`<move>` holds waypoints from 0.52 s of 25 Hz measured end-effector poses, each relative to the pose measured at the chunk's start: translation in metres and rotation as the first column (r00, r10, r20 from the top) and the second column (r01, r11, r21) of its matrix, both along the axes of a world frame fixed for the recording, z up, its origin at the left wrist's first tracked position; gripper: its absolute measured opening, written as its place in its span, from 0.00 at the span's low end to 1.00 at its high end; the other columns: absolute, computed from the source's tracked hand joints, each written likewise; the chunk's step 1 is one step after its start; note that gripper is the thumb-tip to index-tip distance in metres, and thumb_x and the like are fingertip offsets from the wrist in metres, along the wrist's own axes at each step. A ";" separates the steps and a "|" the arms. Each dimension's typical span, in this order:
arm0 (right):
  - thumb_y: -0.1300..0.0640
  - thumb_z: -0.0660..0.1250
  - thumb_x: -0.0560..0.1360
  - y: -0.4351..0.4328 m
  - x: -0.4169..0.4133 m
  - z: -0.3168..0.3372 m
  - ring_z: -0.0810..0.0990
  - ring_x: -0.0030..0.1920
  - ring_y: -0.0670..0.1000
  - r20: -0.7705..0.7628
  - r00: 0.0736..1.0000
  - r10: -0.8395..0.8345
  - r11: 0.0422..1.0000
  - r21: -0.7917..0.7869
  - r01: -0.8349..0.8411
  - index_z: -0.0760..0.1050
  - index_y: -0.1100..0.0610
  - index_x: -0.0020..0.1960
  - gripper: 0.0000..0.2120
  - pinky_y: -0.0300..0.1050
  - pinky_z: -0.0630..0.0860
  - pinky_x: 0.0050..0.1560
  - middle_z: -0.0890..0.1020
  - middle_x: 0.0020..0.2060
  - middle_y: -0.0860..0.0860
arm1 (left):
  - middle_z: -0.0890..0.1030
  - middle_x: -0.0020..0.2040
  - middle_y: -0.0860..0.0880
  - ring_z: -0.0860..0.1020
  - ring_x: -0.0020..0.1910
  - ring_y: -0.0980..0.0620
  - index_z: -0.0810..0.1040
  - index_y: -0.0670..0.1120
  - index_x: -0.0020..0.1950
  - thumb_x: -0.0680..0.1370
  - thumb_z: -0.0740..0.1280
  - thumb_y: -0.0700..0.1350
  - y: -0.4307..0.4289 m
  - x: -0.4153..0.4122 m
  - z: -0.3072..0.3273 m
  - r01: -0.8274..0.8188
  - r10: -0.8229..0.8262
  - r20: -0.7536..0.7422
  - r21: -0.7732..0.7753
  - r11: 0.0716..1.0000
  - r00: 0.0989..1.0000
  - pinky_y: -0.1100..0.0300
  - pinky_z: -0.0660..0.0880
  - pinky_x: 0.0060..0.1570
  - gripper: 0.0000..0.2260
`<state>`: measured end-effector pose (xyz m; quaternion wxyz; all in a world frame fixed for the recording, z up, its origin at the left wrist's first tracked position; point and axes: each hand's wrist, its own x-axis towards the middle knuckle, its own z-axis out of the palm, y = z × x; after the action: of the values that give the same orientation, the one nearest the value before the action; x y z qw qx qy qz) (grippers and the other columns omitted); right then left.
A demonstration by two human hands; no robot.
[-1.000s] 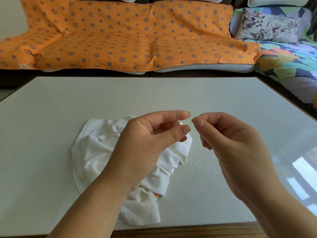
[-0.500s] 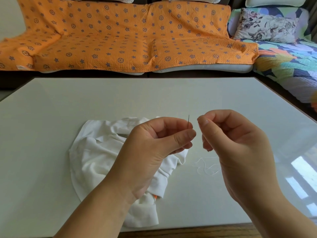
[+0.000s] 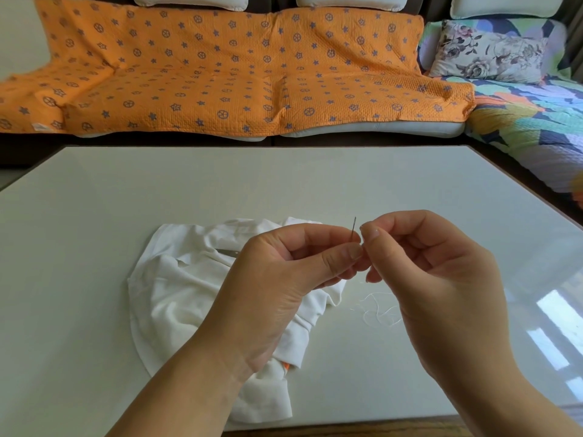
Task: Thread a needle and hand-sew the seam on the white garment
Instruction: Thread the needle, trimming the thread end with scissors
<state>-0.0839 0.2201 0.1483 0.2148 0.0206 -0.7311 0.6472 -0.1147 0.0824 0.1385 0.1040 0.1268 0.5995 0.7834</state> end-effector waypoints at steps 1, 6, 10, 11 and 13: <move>0.60 0.70 0.72 0.000 0.000 0.000 0.79 0.29 0.43 0.002 1.000 -0.002 1.000 0.003 0.002 0.80 0.53 0.36 0.07 0.31 0.74 0.33 0.83 0.28 0.49 | 0.86 0.41 0.49 0.84 0.44 0.53 0.87 0.52 0.40 0.62 0.75 0.49 0.000 0.000 0.000 0.003 -0.003 -0.003 0.000 1.000 1.000 0.60 0.79 0.50 0.09; 0.60 0.70 0.71 0.000 0.000 0.000 0.79 0.30 0.44 0.016 1.000 -0.019 1.000 0.014 0.019 0.79 0.53 0.36 0.06 0.32 0.74 0.32 0.83 0.29 0.50 | 0.86 0.40 0.50 0.84 0.42 0.54 0.87 0.52 0.39 0.61 0.74 0.49 0.000 -0.001 0.000 -0.004 0.004 0.006 0.009 1.000 1.000 0.62 0.78 0.48 0.08; 0.60 0.70 0.72 0.000 0.000 0.000 0.79 0.30 0.44 0.030 0.999 -0.032 0.999 0.033 0.031 0.79 0.52 0.35 0.08 0.30 0.71 0.31 0.82 0.28 0.49 | 0.86 0.41 0.49 0.85 0.45 0.53 0.87 0.52 0.40 0.62 0.75 0.49 -0.001 0.000 0.000 -0.013 0.013 -0.007 -0.004 1.000 1.000 0.60 0.78 0.51 0.08; 0.60 0.70 0.72 0.000 0.000 0.000 0.79 0.30 0.44 0.030 0.999 -0.032 0.999 0.037 0.031 0.79 0.53 0.35 0.08 0.30 0.71 0.31 0.82 0.28 0.49 | 0.86 0.42 0.49 0.85 0.45 0.53 0.87 0.52 0.40 0.62 0.74 0.49 -0.001 0.000 0.000 -0.013 0.013 -0.014 -0.012 1.000 1.000 0.60 0.79 0.51 0.08; 0.61 0.71 0.73 0.000 0.000 -0.001 0.79 0.30 0.44 0.029 0.999 -0.032 0.999 0.039 0.031 0.79 0.53 0.35 0.09 0.31 0.73 0.32 0.82 0.29 0.49 | 0.87 0.42 0.48 0.85 0.46 0.52 0.87 0.50 0.42 0.63 0.74 0.48 -0.001 0.000 0.001 -0.013 0.012 -0.023 -0.021 1.000 1.000 0.61 0.79 0.50 0.09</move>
<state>-0.0836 0.2204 0.1477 0.2135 0.0036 -0.7470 0.6296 -0.1146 0.0816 0.1391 0.0935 0.1309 0.6099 0.7760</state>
